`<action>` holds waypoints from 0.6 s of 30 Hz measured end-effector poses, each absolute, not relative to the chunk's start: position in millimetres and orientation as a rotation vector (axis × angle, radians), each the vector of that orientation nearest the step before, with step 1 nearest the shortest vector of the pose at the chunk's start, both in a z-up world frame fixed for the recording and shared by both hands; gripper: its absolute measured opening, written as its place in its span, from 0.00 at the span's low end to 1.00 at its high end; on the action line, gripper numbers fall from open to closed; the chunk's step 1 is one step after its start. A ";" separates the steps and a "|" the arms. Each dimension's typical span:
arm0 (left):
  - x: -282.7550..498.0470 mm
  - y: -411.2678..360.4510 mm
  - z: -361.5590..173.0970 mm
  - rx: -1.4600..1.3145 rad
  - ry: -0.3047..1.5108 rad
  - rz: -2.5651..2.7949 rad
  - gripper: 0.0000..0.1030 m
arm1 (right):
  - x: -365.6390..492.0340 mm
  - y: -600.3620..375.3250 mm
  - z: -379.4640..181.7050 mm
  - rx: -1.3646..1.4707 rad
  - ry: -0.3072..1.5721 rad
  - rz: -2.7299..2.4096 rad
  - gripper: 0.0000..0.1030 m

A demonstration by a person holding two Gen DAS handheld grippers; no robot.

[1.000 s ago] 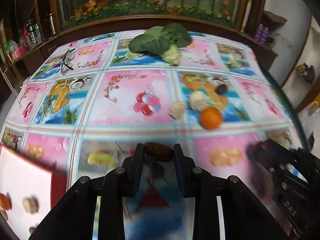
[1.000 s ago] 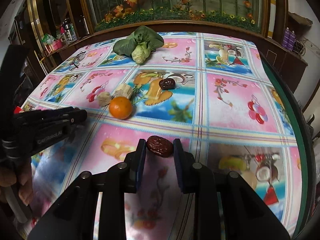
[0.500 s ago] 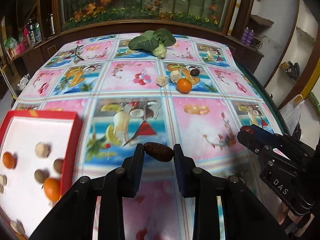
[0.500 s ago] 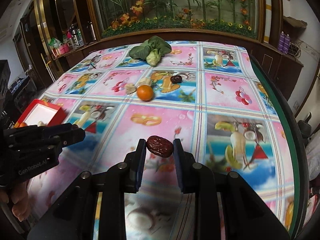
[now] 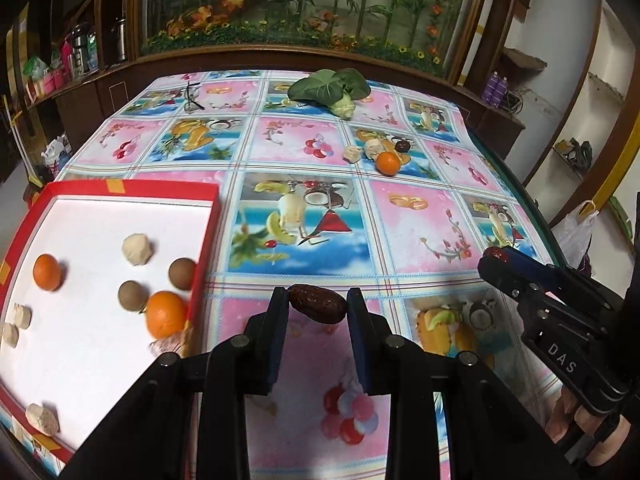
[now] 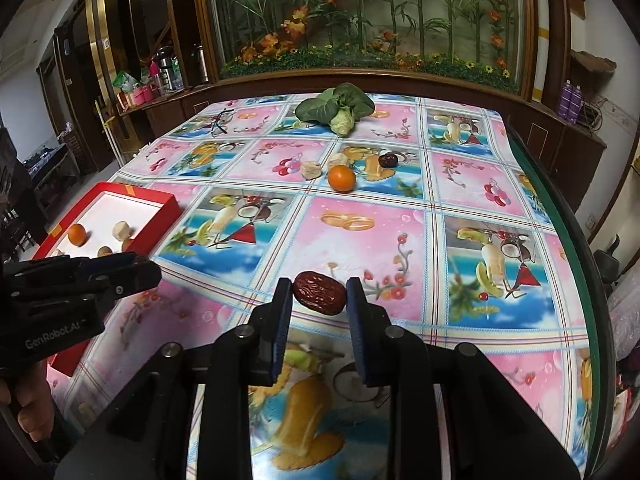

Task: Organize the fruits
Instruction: 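Carry both dates over the red-rimmed tray with both grippers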

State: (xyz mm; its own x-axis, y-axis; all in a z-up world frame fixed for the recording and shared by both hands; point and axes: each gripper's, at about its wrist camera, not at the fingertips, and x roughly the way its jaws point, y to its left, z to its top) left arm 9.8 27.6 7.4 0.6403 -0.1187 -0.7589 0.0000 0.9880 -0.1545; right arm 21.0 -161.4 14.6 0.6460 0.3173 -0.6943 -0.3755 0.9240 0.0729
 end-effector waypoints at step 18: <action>-10.4 28.5 10.8 -0.137 0.853 -0.078 0.28 | -3.6 -149.7 23.8 -0.094 0.752 0.407 0.28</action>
